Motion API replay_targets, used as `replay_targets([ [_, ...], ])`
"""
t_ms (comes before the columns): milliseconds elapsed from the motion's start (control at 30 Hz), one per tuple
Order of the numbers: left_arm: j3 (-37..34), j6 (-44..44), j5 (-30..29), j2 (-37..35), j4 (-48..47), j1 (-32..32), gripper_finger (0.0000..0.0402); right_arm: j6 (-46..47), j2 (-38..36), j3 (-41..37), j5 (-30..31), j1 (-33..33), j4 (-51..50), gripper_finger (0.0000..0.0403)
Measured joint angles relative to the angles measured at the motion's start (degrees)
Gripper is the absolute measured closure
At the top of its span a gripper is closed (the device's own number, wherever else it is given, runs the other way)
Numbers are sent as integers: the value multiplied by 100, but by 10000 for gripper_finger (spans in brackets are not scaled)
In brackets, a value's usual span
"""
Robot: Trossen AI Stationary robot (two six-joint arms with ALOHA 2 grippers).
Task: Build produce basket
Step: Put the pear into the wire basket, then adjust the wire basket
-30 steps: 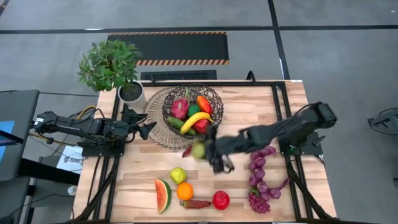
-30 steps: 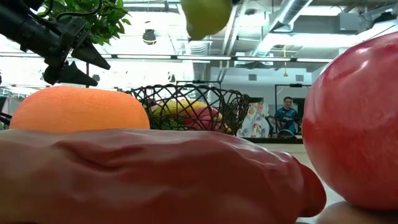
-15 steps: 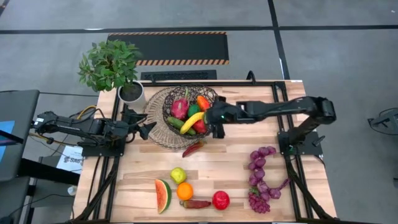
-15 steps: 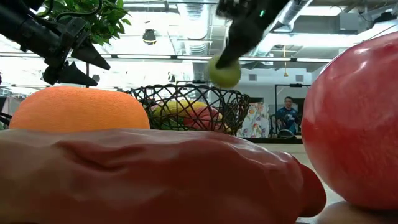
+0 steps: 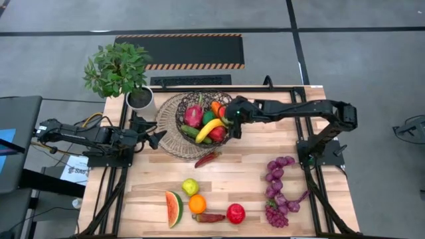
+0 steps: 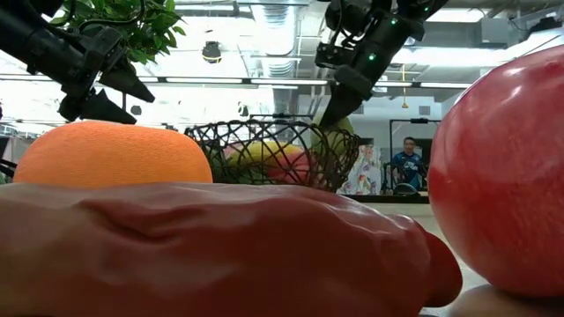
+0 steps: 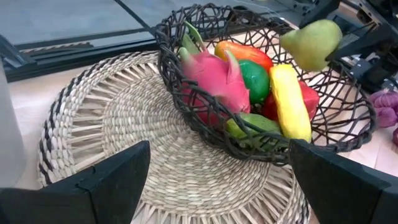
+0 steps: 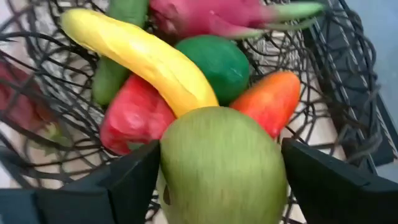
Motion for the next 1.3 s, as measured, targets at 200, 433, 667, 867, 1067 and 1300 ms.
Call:
replay_targets([
  [200, 0, 0, 2, 0, 14, 0, 34, -46, 0, 2, -6, 27, 53, 17],
  [433, 0, -4, 1, 2, 17, 0, 34, 19, -207, 391, -5, 263, -225, 12],
  [667, 0, -26, -27, 0, 8, 0, 34, 314, -880, 863, 530, 727, -1284, 17],
  [867, 0, -130, -27, 2, -12, 0, 34, 1718, -1423, 866, 2431, 809, -3433, 17],
  [1067, 2, -164, -80, 0, -50, 0, 34, 3536, -1359, 707, 2652, 602, -4647, 18],
  [1300, 2, -681, -129, 2, -657, 0, 34, 3865, -848, -9, 2656, 463, -4021, 19],
])
